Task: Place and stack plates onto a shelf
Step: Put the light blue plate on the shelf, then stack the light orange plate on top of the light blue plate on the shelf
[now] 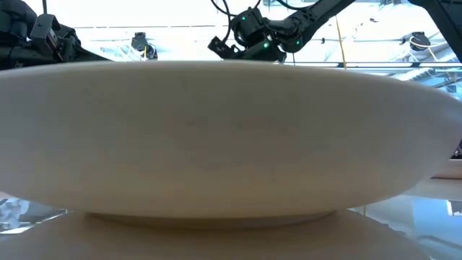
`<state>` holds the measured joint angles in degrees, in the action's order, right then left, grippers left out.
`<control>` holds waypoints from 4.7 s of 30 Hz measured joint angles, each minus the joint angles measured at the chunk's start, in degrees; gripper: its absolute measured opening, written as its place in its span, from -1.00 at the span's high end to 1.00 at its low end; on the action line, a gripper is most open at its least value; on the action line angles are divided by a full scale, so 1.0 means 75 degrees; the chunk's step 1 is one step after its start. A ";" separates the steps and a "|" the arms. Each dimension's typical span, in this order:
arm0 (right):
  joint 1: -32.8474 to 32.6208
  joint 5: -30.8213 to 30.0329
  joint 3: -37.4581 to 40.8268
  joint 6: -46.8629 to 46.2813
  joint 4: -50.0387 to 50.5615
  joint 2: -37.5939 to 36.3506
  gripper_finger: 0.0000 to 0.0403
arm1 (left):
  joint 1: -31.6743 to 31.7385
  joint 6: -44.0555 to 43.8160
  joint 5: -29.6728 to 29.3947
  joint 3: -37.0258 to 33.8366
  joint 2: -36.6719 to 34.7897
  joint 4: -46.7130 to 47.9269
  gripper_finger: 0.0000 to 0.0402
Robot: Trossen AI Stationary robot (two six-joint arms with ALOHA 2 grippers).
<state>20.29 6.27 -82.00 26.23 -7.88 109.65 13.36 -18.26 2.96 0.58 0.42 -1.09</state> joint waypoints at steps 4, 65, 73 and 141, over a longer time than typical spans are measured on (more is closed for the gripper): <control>-0.0023 -0.0001 0.0000 0.0007 0.0152 0.0003 1.00 | -0.0002 0.0000 0.0000 0.0003 0.0001 0.0001 0.28; -0.3523 -0.1228 0.8128 -0.2749 -0.2802 -0.8728 0.51 | -0.0002 -0.0735 -0.0201 0.0000 0.0001 -0.1148 0.28; -0.3523 -0.1228 0.8128 -0.2998 -0.2741 -0.8728 0.51 | -0.0002 -0.0749 -0.0204 0.0003 -0.0005 -0.2158 0.28; -0.3519 -0.1231 0.8119 -0.3327 -0.2574 -0.8722 0.51 | 0.0067 0.0335 -0.2077 0.4357 0.9468 0.5391 0.28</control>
<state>-6.10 -2.96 -21.10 1.28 -27.19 44.23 13.86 -15.75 -12.62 33.26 71.43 39.35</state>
